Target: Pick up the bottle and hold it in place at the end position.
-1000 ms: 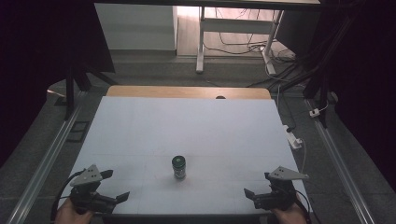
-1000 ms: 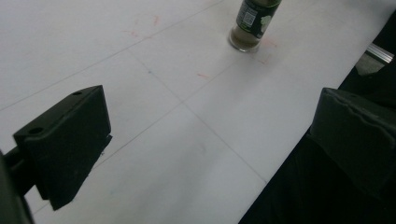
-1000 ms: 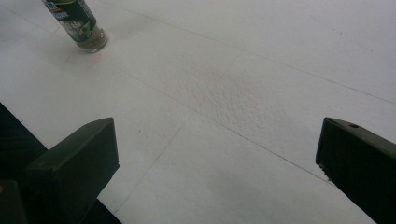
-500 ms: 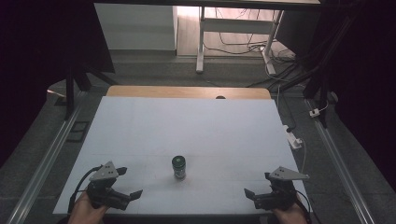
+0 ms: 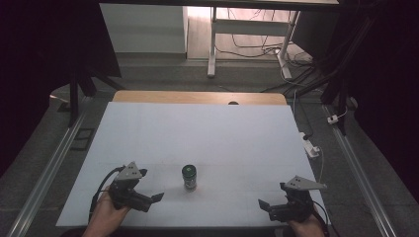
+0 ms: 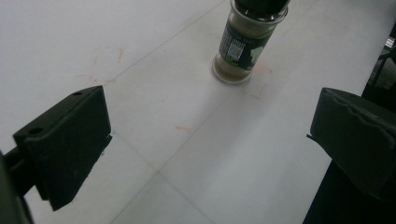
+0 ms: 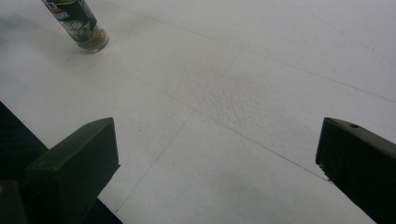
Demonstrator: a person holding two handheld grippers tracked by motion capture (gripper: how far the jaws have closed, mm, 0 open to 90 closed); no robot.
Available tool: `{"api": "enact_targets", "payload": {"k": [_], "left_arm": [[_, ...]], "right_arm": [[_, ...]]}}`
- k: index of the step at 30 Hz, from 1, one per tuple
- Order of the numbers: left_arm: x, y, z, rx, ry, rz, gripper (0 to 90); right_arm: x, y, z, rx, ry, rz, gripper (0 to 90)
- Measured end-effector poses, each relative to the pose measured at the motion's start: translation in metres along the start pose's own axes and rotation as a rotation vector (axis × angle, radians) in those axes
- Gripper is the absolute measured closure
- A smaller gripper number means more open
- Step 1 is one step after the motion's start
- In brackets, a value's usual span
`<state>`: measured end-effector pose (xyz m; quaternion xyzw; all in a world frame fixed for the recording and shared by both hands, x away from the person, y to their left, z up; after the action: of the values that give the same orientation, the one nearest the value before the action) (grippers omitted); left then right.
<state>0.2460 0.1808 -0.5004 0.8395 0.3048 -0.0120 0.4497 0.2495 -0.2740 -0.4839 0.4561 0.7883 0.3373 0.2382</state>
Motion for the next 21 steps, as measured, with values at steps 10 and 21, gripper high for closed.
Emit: {"api": "enact_targets", "payload": {"k": [10,21], "left_arm": [[0.004,0.011,0.022,0.029,-0.009,0.021,0.0],[0.011,0.023,0.049,0.053,-0.008,0.048,0.0]], "right_arm": [[0.000,0.000,0.000,0.003,0.004,0.003,0.0],[0.000,0.000,0.001,0.007,0.007,0.006,0.0]]}}
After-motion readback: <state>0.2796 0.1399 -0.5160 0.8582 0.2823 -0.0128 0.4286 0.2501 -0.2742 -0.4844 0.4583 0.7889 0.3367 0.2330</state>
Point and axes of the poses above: each handheld gripper's, and its own axes: z roughly forward along the jaws, y roughly out of its top, x roughly to its left, the point moved 2 cm from there along z, roughly forward along the jaws, and after that the axes turned 14 degrees about -y, right-handed, at the moved point
